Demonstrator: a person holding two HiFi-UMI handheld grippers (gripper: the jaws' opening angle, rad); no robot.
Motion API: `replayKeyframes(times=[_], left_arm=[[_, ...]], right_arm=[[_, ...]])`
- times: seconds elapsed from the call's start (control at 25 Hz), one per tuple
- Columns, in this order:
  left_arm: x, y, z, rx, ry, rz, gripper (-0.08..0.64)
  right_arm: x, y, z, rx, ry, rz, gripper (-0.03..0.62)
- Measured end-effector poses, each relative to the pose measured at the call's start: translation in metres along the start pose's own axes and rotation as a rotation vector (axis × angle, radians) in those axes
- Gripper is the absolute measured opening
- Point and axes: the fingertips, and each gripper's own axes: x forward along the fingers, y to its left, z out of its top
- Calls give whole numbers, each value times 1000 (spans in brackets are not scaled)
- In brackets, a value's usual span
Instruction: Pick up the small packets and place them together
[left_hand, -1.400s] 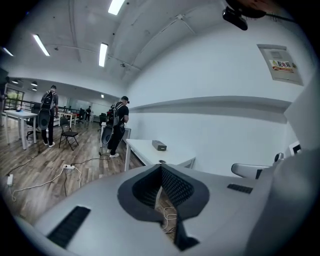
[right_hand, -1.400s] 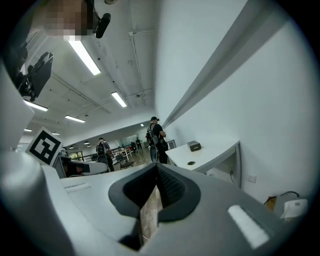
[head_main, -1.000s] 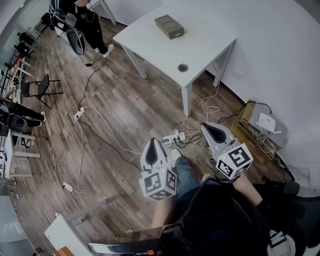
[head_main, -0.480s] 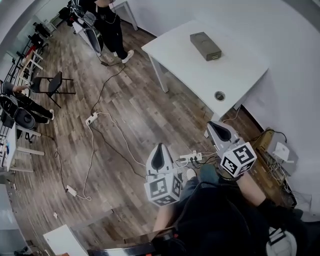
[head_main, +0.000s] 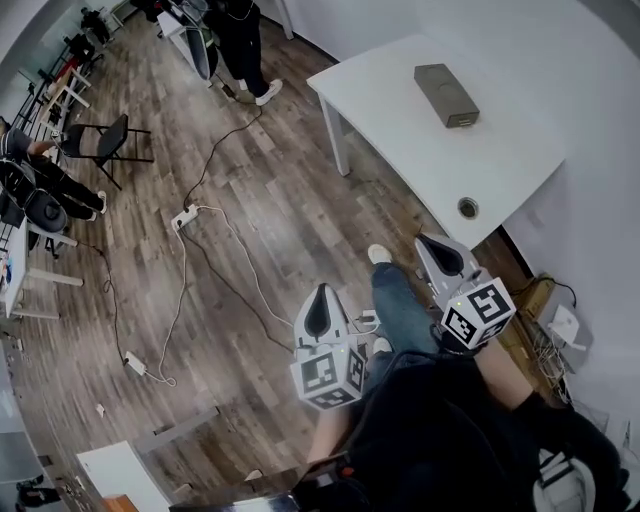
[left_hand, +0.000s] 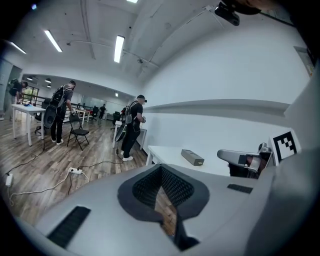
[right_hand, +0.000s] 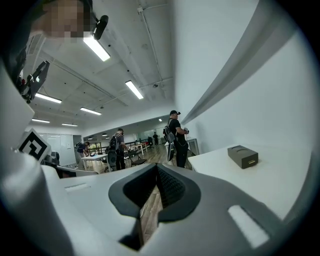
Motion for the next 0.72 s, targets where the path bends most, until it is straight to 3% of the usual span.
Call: replayKeyframes(times=[0.28,0.6,0.72], left_arm=[[98,31,22,-10,19,34,-2],[235,49,110,28,14,9,-2],[281,41,126,55,21,-8,-2]], right_arm=[[116,-22,3,-10,33,100,2],[245,-80,47,27,52,130,0],[272,-111,58,42,46,129,0]])
